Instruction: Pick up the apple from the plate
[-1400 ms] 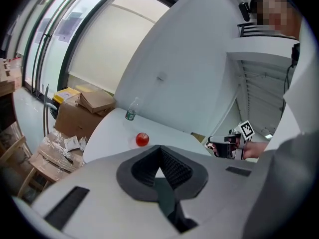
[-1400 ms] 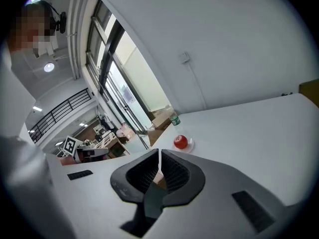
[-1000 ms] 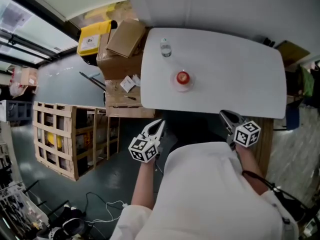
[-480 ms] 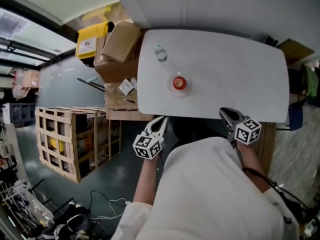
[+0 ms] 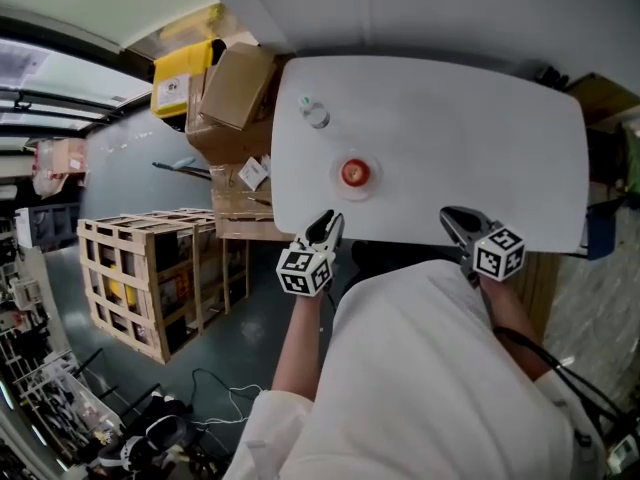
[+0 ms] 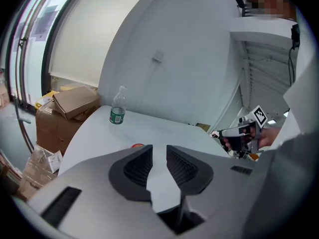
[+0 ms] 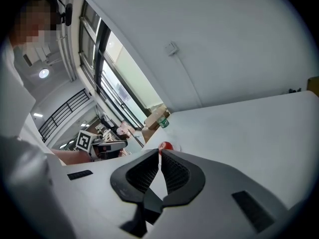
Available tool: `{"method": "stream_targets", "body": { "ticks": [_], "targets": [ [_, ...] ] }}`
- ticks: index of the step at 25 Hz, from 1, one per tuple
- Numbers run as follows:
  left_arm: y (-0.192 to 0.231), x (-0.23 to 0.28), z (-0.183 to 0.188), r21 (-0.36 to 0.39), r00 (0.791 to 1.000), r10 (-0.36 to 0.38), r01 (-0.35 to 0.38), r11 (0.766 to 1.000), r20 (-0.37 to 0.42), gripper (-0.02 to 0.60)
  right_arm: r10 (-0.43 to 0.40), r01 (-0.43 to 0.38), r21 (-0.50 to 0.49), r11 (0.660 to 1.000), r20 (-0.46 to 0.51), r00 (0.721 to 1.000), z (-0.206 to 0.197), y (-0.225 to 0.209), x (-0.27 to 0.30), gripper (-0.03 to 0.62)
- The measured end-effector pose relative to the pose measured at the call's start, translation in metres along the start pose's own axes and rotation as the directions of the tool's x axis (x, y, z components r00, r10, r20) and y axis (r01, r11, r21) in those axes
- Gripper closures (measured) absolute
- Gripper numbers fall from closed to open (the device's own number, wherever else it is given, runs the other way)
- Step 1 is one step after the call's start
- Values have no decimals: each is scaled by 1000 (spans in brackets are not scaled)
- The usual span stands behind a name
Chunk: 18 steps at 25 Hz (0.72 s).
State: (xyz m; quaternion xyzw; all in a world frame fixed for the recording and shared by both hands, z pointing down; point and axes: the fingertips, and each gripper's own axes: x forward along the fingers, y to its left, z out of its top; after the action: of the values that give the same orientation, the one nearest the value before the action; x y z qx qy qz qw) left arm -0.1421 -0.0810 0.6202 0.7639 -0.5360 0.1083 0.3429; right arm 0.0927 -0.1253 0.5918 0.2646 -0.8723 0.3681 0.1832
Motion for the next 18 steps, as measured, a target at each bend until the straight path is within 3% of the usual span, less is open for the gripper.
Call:
{"method": "stream_targets", "body": {
  "ticks": [10, 18],
  "targets": [
    [25, 75, -7, 51, 991, 68, -63, 997, -118, 414, 28, -27, 22, 999, -58, 998, 5, -29, 9, 556],
    [41, 119, -30, 90, 962, 112, -92, 992, -249, 301, 37, -32, 53, 998, -81, 996, 3, -45, 10, 555]
  ]
}}
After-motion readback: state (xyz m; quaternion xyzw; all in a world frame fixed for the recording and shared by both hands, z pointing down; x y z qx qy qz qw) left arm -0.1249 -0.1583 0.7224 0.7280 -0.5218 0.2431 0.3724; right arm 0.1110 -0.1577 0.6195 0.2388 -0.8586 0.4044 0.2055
